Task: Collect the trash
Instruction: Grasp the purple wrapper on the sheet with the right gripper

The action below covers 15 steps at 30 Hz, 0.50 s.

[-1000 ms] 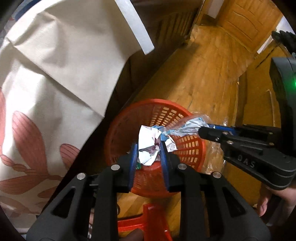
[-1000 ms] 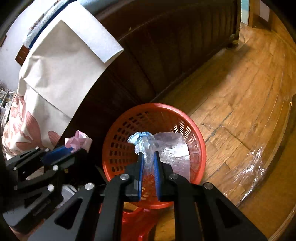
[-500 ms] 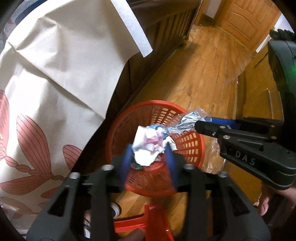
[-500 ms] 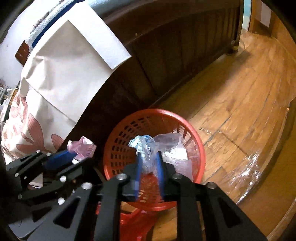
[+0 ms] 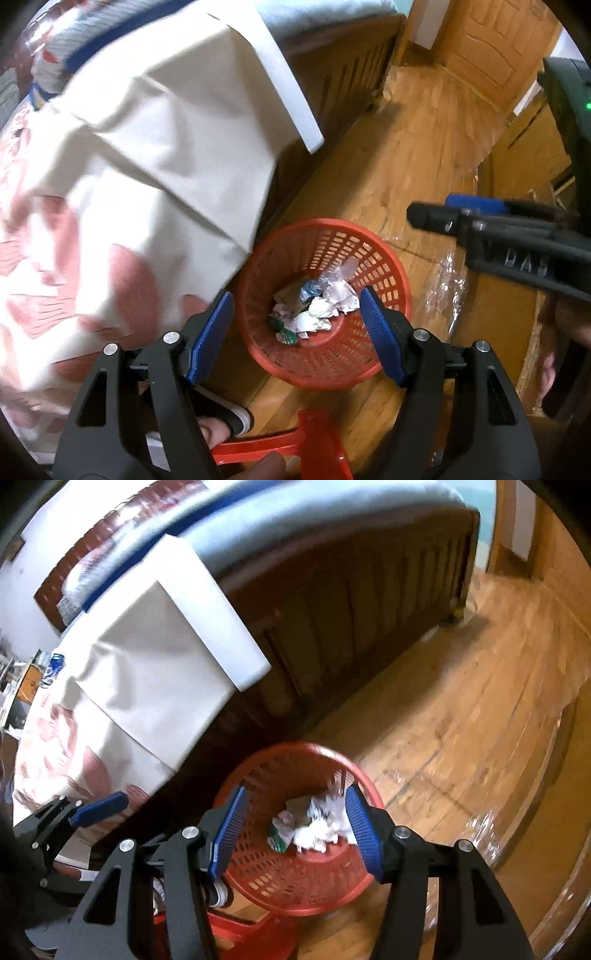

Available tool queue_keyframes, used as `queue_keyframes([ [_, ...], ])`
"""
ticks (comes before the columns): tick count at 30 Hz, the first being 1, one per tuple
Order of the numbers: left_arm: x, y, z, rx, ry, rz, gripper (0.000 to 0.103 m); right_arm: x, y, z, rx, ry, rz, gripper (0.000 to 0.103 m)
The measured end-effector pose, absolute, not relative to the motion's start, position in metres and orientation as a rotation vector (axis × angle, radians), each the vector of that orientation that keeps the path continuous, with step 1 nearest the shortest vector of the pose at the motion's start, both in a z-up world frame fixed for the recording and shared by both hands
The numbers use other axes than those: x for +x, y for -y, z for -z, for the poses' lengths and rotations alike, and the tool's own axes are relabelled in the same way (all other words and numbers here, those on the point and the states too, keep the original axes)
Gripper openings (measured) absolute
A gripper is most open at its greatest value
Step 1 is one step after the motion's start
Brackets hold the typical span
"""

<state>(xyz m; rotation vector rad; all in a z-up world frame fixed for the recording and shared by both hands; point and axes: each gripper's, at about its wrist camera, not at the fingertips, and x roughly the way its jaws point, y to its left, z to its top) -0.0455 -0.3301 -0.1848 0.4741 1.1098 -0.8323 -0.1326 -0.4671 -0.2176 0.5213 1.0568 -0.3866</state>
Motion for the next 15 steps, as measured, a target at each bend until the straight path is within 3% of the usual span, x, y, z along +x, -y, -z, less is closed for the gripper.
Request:
queue_keyframes([
  [9, 0.008, 0.178, 0.052, 0.265, -0.906, 0.675, 0.077, -0.057, 0.401, 0.084, 0.257, -0.868, 0.172, 0.057],
  [15, 0.080, 0.060, 0.029, 0.145, -0.796, 0.379, 0.077, 0.052, 0.318, 0.049, 0.177, -0.774, -0.046, 0.058],
])
